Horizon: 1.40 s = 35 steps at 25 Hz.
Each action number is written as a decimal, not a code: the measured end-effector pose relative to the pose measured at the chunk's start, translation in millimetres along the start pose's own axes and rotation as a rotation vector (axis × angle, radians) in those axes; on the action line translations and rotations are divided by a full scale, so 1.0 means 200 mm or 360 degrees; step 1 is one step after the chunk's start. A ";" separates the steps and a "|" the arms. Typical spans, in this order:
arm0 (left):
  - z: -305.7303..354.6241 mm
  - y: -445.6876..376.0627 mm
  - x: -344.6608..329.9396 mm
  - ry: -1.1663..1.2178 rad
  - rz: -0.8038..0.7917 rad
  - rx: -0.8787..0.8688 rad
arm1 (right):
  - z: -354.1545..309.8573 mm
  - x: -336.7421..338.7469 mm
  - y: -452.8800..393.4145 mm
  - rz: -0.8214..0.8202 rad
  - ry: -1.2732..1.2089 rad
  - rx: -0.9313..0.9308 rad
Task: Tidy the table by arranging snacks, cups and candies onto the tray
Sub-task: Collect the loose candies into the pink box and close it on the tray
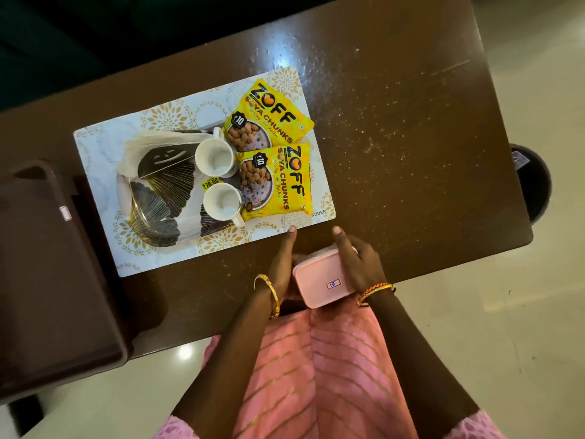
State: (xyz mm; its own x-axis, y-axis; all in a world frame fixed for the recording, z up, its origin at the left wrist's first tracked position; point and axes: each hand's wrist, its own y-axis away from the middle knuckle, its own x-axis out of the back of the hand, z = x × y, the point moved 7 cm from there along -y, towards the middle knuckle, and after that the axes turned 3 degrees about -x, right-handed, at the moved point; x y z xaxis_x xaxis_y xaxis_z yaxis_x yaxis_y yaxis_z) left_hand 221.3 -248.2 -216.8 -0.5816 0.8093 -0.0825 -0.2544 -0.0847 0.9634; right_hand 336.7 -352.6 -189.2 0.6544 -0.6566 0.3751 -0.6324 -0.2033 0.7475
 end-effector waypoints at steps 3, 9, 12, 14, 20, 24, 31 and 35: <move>0.00 0.09 0.02 -0.0149 0.0558 -0.0337 | 0.00 0.00 0.04 0.0121 -0.0056 0.0055; 0.03 0.20 0.07 -0.0233 0.1042 -0.0595 | -0.01 -0.01 0.09 0.0247 0.0028 0.0149; 0.03 0.24 0.11 -0.0213 0.1047 -0.0554 | -0.05 -0.04 0.12 0.0158 0.0039 0.0132; 0.03 0.29 0.14 -0.0179 0.0971 -0.0484 | -0.10 -0.06 0.17 0.0091 0.0044 0.0096; 0.05 0.45 0.32 0.0368 0.0594 -0.0495 | -0.30 -0.20 0.32 -0.0023 0.0032 0.0010; 0.06 0.55 0.56 0.0734 0.0538 -0.0579 | -0.46 -0.41 0.36 -0.0137 0.0022 -0.0017; 0.27 0.56 1.10 0.0654 0.0719 -0.0748 | -0.73 -0.73 0.42 -0.0010 0.0042 0.0178; 0.41 0.45 1.23 0.0461 0.0614 -0.0796 | -0.80 -0.87 0.44 0.0313 0.0108 0.0397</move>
State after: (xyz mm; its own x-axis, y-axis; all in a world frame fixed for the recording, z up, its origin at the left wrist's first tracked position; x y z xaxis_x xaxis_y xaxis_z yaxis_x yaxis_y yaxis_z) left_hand 118.4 -9.6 -130.1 -0.8673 0.4854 0.1104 -0.2731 -0.6494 0.7097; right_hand 233.4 -139.7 -101.8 0.5304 -0.6527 0.5410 -0.8261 -0.2544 0.5029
